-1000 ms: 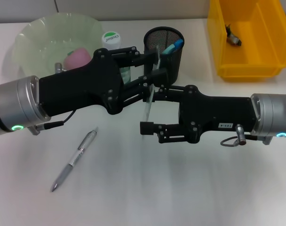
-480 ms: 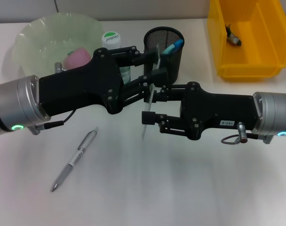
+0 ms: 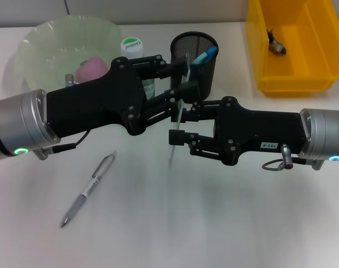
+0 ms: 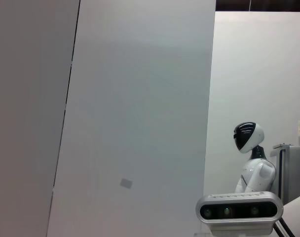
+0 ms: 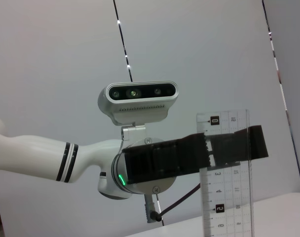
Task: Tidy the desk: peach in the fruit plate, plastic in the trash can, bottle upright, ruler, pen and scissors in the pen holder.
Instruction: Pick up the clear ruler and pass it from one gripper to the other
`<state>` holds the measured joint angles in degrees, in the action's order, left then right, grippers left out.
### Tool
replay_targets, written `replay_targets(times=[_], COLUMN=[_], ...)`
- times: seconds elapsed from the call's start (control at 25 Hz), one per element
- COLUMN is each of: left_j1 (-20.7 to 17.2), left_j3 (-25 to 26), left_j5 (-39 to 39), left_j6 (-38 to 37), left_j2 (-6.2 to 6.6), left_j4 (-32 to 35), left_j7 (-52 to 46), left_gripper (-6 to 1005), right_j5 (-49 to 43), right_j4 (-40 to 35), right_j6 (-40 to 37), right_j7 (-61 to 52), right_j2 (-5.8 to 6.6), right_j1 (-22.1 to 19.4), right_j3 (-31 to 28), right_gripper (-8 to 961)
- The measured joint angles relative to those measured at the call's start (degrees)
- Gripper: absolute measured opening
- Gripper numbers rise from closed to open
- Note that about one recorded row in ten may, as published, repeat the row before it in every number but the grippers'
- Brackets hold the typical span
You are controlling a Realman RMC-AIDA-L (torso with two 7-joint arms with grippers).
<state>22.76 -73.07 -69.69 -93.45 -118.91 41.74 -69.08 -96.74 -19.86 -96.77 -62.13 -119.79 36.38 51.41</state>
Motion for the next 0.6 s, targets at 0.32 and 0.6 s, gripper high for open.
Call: replay_targets(times=[0.32,0.6], left_j1=[0.00,-0.04], left_j3=[-0.05,0.21], left_j5=[0.02,0.31], left_j6=[0.07,-0.13], left_j2=[0.00,0.00], left_j4=[-0.04,-0.66], left_j7=[0.00,0.10], left_gripper=[400,401], right_j5=[0.01,0.06], right_j4=[0.00,0.00], right_j6=[0.02,0.03], right_j7=[0.00,0.00], right_j2=[0.00,0.00], right_j1=[0.00,0.00], right_j3=[0.01,0.01], right_gripper=[391,390])
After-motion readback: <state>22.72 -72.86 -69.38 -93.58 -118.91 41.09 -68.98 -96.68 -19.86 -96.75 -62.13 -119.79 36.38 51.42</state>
